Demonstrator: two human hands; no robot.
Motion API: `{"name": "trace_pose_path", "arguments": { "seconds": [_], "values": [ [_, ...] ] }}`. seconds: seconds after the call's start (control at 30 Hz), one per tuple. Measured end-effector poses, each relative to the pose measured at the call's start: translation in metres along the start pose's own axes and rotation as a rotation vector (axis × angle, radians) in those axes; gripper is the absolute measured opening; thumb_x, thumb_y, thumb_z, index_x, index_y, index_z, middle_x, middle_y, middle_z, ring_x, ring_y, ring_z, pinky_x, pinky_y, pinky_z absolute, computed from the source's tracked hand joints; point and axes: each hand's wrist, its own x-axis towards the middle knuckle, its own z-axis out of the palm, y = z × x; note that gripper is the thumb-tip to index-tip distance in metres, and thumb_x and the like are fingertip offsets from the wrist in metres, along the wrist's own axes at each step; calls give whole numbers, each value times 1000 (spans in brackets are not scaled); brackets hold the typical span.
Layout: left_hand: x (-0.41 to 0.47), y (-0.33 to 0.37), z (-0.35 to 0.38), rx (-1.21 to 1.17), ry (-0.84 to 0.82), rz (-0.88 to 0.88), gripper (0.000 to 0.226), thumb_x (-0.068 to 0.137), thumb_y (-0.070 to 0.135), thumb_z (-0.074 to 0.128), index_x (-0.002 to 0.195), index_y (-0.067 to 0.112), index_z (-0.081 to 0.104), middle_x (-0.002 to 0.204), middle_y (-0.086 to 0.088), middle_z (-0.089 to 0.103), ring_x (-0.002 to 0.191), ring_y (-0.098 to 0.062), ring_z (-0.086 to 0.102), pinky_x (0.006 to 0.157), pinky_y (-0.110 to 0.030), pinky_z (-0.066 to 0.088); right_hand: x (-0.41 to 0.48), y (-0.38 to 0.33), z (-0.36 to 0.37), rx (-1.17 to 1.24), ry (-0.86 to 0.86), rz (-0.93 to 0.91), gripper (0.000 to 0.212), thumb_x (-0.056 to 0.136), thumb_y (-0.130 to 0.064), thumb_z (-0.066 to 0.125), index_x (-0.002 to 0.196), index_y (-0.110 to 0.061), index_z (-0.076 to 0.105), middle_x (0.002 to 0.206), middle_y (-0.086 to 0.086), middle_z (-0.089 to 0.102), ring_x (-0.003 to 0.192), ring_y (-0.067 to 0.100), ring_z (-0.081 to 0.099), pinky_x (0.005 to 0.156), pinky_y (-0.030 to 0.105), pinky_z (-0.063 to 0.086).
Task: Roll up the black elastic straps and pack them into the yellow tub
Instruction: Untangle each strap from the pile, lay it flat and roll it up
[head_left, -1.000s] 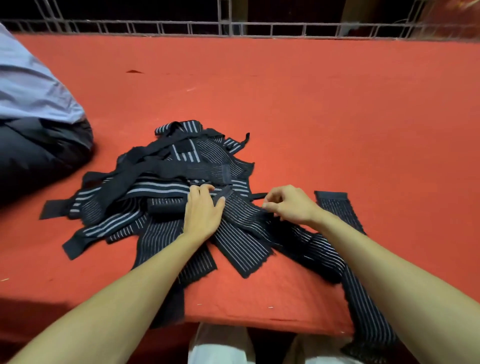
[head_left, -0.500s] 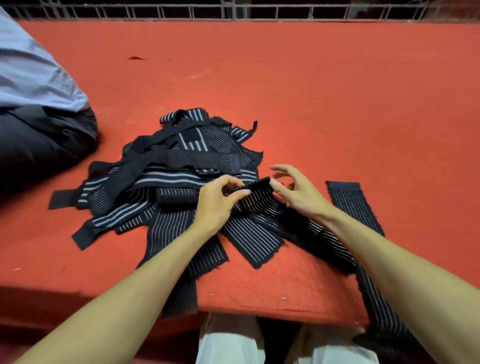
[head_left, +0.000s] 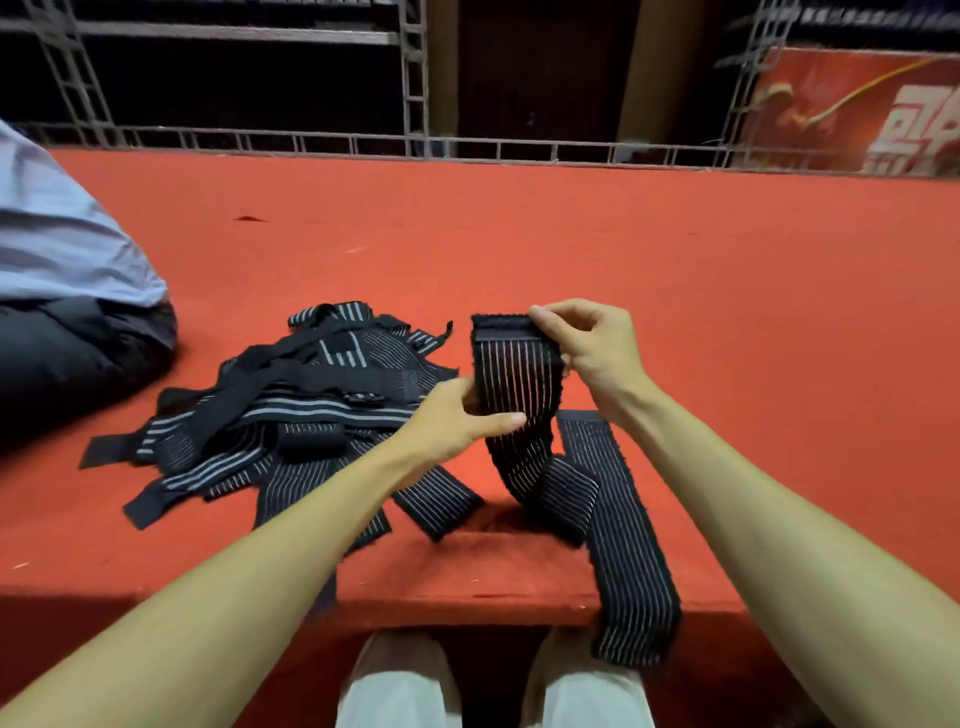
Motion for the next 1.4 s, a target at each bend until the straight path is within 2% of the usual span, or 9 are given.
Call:
{"name": "trace_pose_path", "arguments": {
  "seconds": [0.17, 0.3, 0.43, 0.63, 0.73, 0.97, 1.07, 1.23, 1.4],
  "values": [
    [-12, 20, 18, 179, -28, -16, 17, 93, 13, 64, 104, 1, 68, 104, -15, 72, 89, -20, 67, 86, -45, 56, -7, -29, -21, 68, 84, 46, 9, 83, -10, 75, 78, -6, 69, 64, 1, 67, 37, 11, 49, 37, 21, 40],
    [-27, 52, 19, 28, -155, -5, 9, 95, 10, 59, 98, 7, 66, 90, -6, 71, 80, -13, 68, 70, -30, 59, -7, -41, -33, 137, 140, 95, 6, 83, -6, 73, 82, -4, 68, 70, 4, 66, 57, 14, 56, 48, 20, 45],
    [-33, 71, 16, -91, -248, -67, 25, 93, 11, 61, 113, -4, 64, 109, -17, 70, 98, -26, 67, 81, -33, 58, -2, -39, -41, -16, 150, 175, 7, 86, 2, 68, 89, -4, 65, 72, 3, 61, 62, 11, 56, 52, 19, 48],
    [-34, 49, 22, -224, -366, -247, 21, 91, 10, 62, 110, 0, 59, 90, -8, 63, 65, -8, 60, 52, -16, 50, -7, -5, -42, -84, 74, 277, 16, 88, 1, 66, 103, 5, 66, 76, 3, 61, 64, 10, 56, 49, 14, 46],
    [-24, 23, 22, -240, -407, -345, 49, 80, 22, 76, 117, 5, 49, 96, -11, 42, 65, -10, 45, 49, -16, 49, -7, 15, -42, -96, 26, 328, 19, 89, 2, 64, 106, 9, 64, 74, 4, 60, 62, 10, 55, 46, 14, 45],
    [5, -40, 37, 27, -255, -330, 40, 99, 27, 53, 112, -11, 57, 75, -9, 53, 52, -9, 44, 49, -20, 47, 12, 74, -37, -239, -29, 406, 8, 85, -4, 72, 92, -6, 70, 78, 5, 65, 62, 12, 57, 47, 18, 47],
    [26, -72, 37, 174, -225, -291, 30, 100, 27, 52, 102, -1, 64, 82, -7, 60, 63, -15, 50, 57, -24, 46, 28, 109, -33, -282, -66, 442, 8, 82, -4, 75, 84, -11, 70, 87, 9, 69, 71, 16, 64, 61, 26, 55],
    [58, -111, 23, 527, -179, -202, 34, 87, 39, 68, 64, 20, 53, 61, 9, 59, 54, -6, 52, 59, -27, 41, 52, 166, -26, -602, -185, 338, 13, 80, -17, 79, 91, -12, 76, 73, -7, 65, 63, -3, 56, 62, 8, 40],
    [72, -133, 33, 710, 24, -77, 38, 82, 49, 68, 61, 25, 47, 72, 10, 49, 75, -11, 46, 73, -34, 29, 67, 213, -15, -732, -200, 342, 15, 80, -23, 78, 93, -15, 76, 85, -1, 70, 84, 10, 59, 74, 18, 42]
  ]
}}
